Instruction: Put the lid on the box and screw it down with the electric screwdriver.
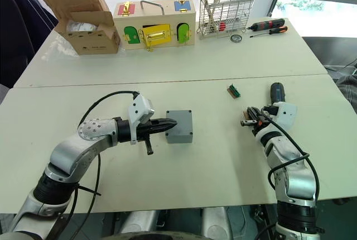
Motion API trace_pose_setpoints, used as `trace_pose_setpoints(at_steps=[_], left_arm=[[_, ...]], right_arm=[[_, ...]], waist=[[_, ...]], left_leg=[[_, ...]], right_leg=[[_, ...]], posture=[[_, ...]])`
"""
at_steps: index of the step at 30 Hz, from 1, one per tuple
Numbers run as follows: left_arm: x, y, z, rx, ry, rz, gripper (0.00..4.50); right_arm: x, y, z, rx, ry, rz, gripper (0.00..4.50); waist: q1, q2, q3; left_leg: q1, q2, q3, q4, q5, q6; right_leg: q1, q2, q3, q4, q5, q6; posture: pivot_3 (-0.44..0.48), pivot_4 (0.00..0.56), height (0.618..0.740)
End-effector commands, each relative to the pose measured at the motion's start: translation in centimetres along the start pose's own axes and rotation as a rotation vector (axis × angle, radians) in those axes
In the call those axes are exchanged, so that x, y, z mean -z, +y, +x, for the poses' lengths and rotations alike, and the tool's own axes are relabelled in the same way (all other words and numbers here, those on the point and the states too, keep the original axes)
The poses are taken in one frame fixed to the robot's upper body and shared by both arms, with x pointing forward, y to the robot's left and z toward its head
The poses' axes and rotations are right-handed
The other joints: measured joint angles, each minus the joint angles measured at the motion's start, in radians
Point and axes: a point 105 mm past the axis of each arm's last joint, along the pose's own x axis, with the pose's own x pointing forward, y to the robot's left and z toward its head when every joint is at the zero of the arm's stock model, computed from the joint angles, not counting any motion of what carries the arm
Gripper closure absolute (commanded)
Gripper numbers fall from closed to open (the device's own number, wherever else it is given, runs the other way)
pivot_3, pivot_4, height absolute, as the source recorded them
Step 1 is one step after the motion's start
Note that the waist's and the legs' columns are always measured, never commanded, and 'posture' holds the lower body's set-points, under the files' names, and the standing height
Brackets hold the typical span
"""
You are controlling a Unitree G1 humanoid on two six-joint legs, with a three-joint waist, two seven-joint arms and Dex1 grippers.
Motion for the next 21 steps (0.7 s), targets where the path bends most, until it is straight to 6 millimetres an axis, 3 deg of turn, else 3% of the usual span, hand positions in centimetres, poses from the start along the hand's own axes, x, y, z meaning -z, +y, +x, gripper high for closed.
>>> trace_pose_setpoints(at_steps=[1,6,16,21], left_arm=[[-0.5,0.1,-0.2,0.002,-0.022,0.027,4.5],[-0.5,0.1,-0.1,0.007,-0.022,0.027,4.5],[-0.3,0.0,0.0,0.004,-0.016,0.028,4.5],[-0.2,0.0,-0.1,0.0,-0.013,0.028,4.5]], right_arm=[[-2.6,0.3,-0.6,-0.02,-0.106,0.001,4.45],[-3.0,0.4,-0.7,-0.044,-0.102,-0.013,4.45],[0.5,0.6,-0.7,-0.067,0.049,-0.043,4.45],[0.7,0.5,-0.5,-0.061,0.052,-0.06,4.45]], waist=[[0.001,0.0,0.0],[0.001,0.0,0.0],[0.0,0.0,0.0],[0.001,0.0,0.0]], left_leg=[[0.0,0.0,0.0,0.0,0.0,0.0],[0.0,0.0,0.0,0.0,0.0,0.0],[0.0,0.0,0.0,0.0,-0.001,0.002],[0.0,0.0,0.0,0.0,-0.001,0.001]], right_leg=[[0.0,0.0,0.0,0.0,0.0,0.0],[0.0,0.0,0.0,0.0,0.0,0.0],[0.0,0.0,0.0,0.0,0.0,0.0],[0.0,0.0,0.0,0.0,0.0,0.0]], posture=[[0.0,0.15,0.734],[0.0,0.15,0.734],[0.0,0.15,0.734],[0.0,0.15,0.734]])
